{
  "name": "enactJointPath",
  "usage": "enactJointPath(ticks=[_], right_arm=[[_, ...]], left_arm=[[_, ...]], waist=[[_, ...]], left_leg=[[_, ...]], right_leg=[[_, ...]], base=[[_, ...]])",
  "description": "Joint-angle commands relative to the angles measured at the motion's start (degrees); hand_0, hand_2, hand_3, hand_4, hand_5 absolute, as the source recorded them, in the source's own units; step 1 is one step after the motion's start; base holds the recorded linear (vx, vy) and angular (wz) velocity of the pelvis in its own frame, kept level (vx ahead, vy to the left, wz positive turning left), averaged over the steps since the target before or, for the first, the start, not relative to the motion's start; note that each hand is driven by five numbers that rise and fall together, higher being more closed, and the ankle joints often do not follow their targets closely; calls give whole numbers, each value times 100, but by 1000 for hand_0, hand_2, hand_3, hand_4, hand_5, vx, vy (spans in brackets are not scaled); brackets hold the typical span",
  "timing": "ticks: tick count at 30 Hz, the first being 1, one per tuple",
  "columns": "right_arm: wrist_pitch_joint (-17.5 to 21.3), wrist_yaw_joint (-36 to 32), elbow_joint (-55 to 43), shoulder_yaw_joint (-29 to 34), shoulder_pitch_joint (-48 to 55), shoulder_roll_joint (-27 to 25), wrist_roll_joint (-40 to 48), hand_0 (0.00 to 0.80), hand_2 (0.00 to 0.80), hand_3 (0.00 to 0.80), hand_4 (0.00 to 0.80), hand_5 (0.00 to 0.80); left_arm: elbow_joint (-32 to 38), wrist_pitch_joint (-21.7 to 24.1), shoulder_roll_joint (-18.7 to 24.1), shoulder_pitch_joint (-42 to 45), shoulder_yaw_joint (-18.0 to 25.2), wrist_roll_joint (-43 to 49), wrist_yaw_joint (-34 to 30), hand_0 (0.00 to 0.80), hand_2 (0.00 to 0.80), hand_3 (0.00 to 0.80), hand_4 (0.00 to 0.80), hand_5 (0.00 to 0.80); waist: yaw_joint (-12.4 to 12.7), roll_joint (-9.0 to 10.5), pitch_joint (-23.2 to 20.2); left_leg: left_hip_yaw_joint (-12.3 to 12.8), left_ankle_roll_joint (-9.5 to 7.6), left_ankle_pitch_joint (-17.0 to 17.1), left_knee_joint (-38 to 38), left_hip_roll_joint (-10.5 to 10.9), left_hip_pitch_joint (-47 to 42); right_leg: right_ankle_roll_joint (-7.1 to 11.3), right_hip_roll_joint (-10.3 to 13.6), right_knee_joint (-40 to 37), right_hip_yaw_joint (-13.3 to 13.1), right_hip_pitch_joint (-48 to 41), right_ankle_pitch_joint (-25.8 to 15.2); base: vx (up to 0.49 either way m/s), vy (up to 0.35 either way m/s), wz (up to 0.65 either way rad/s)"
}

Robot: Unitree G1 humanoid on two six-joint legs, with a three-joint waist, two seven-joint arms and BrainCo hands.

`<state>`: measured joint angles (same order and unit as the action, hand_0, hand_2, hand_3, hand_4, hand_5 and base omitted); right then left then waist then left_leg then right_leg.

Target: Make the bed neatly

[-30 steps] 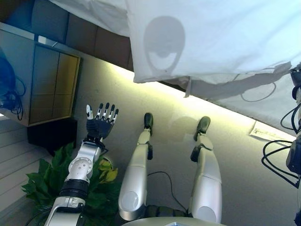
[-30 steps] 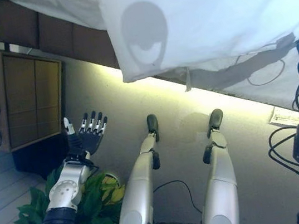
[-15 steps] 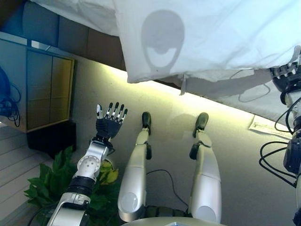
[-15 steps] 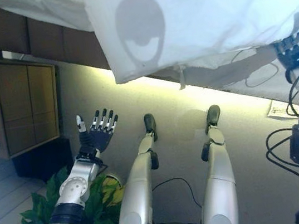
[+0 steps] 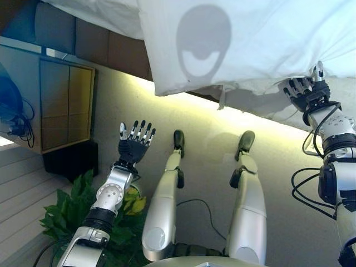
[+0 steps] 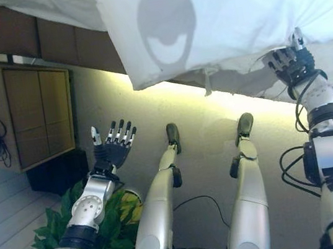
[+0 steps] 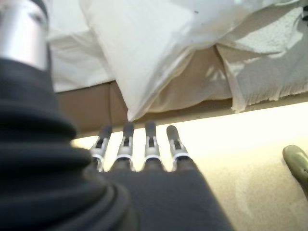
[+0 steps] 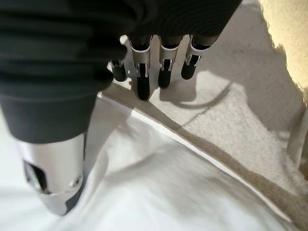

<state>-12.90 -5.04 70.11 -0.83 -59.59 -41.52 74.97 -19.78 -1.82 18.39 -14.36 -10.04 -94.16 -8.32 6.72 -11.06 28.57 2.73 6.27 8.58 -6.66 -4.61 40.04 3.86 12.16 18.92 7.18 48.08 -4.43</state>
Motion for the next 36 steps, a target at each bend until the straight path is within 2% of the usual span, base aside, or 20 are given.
enactJointPath(ticks=[1, 4, 5, 6, 7, 8, 10, 11, 12, 13, 14, 17, 23, 36], right_arm=[[15, -387, -474, -456, -430, 28, 169, 0, 0, 0, 0, 0], [369, -474, -823, -490, -432, 81, 250, 0, 0, 0, 0, 0], [559, -456, -978, -501, -418, 102, 212, 122, 122, 122, 122, 122], [658, -408, -1116, -507, -394, 127, 270, 417, 417, 417, 417, 417], [713, -409, -1195, -506, -374, 139, 318, 565, 565, 565, 565, 565], [768, -395, -1264, -494, -356, 145, 323, 609, 609, 609, 609, 609], [917, -411, -1430, -476, -296, 163, 359, 483, 483, 483, 483, 483], [991, -404, -1511, -457, -265, 165, 361, 449, 449, 449, 449, 449], [1066, -408, -1578, -441, -249, 158, 387, 493, 493, 493, 493, 493], [1198, -372, -1612, -432, -225, 154, 361, 703, 703, 703, 703, 703], [1308, -338, -1640, -402, -166, 162, 347, 800, 800, 800, 800, 800], [1449, -186, -1734, -342, -62, 179, 141, 800, 800, 800, 800, 800], [1485, -5, -1613, -326, -37, 120, -197, 800, 800, 800, 800, 800], [1082, 25, -1421, -494, 29, 205, -687, 800, 800, 800, 800, 800]], left_arm=[[298, 133, -24, -74, -3, -70, -22, 0, 0, 0, 0, 0], [386, 121, -4, 46, 19, -57, -14, 0, 0, 0, 0, 0], [414, 107, 5, 81, 34, -53, -10, 0, 0, 0, 0, 0], [438, 111, 0, 112, 37, -43, 1, 0, 0, 0, 0, 0], [440, 98, -9, 133, 51, -34, -1, 0, 0, 0, 0, 0], [406, 87, -27, 153, 67, -13, -31, 0, 0, 0, 0, 0], [389, 71, -60, 182, 104, 30, -56, 0, 0, 0, 0, 0], [391, 79, -66, 182, 102, 26, -42, 0, 0, 0, 0, 0], [379, 76, -68, 187, 111, 19, -40, 0, 0, 0, 0, 0], [357, 73, -74, 188, 118, 19, -40, 0, 0, 0, 0, 0], [333, 58, -73, 192, 135, 24, -35, 0, 0, 0, 0, 0], [233, -14, -99, 202, 206, 66, -50, 0, 0, 0, 0, 0], [109, -108, -153, 154, 273, 92, -82, 0, 0, 0, 0, 0], [-19, -22, -276, -25, 191, 111, -89, 0, 0, 0, 0, 0]], waist=[[100, -297, 122], [110, -280, 122], [107, -265, 122], [99, -249, 122], [90, -238, 122], [74, -222, 122], [51, -201, 122], [37, -191, 122], [25, -182, 122], [14, -171, 122], [4, -156, 122], [-19, -107, 122], [-56, -52, 122], [-98, -41, 122]], left_leg=[[-55, -35, 216, -50, 207, 253], [-85, -35, 218, -44, 192, 264], [-88, -32, 216, -39, 183, 265], [-88, -30, 212, -37, 178, 259], [-84, -30, 210, -36, 176, 249], [-73, -28, 207, -32, 166, 230], [-53, -29, 203, -7, 164, 181], [-38, -28, 200, -5, 162, 152], [-28, -29, 190, -10, 163, 121], [-21, -31, 180, -21, 160, 92], [-20, -34, 165, -43, 159, 57], [-21, -45, 129, -66, 168, -71], [32, -54, 113, -29, 152, -291], [97, -110, 133, 46, 237, -403]], right_leg=[[267, -124, 160, 212, -39, -101], [267, -133, 199, 215, -12, -85], [268, -136, 200, 223, -9, -87], [265, -140, 196, 226, -13, -90], [263, -146, 195, 225, -20, -91], [261, -153, 194, 224, -38, -90], [255, -170, 179, 221, -88, -79], [257, -167, 176, 225, -118, -74], [256, -162, 177, 228, -146, -72], [257, -152, 175, 232, -178, -69], [261, -143, 178, 239, -218, -67], [266, -134, 147, 249, -359, -69], [270, -122, 27, 272, -592, -93], [306, -33, -279, 251, -748, -283]], base=[[0, 0, 0], [3, -5, 1], [0, 0, 0], [0, 0, 0], [0, 0, 0], [0, 0, 0], [0, 49, 0], [-2, 56, 0], [-8, 48, 0], [-10, 34, 0], [0, 0, 0], [-3, 15, 0], [-15, 48, -2], [-33, 68, -1]])
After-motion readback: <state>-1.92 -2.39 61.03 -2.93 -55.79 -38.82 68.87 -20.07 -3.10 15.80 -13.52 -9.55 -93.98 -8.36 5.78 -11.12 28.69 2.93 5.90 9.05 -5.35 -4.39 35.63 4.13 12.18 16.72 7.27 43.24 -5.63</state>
